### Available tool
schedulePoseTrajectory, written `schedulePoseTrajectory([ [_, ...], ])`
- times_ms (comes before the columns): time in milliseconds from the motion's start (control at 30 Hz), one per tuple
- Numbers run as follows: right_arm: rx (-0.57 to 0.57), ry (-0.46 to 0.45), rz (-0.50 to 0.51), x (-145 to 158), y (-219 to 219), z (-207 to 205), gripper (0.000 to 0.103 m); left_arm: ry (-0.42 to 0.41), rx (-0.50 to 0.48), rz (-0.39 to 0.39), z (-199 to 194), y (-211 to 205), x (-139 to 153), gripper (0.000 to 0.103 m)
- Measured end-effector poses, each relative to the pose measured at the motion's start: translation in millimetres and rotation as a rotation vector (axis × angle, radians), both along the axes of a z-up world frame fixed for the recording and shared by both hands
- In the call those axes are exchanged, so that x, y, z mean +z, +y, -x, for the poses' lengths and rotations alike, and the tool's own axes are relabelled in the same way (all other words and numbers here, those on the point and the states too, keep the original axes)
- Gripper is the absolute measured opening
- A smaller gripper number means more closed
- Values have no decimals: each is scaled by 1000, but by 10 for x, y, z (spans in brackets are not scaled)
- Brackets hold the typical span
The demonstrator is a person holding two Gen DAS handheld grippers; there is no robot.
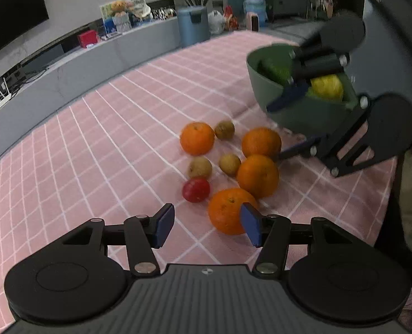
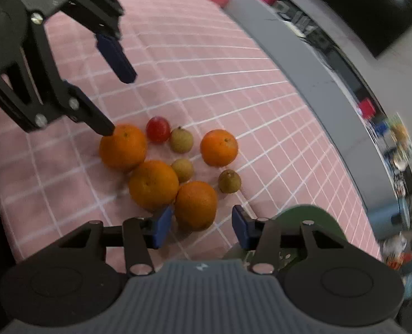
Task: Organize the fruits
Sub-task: 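Grasp an orange with the left tool while the right tool grasps another orange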
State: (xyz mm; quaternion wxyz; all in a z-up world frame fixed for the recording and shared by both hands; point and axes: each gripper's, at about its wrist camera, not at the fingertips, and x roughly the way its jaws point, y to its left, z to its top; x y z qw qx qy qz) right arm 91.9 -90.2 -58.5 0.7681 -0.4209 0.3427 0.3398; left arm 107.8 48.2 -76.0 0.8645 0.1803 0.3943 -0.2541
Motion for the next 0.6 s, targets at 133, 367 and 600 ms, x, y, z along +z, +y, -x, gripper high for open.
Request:
schedulePoseTrajectory([
  [133,71,13,61,-60,36,-38,45,22,-2,34,13,-65,-15,66],
  [367,92,24,77,-154,79,-102,38,48,-13,11,63,-242,-80,65],
  [600,81,11,67,-187,100,-65,35,38,25,-23,129,-285,-91,50],
])
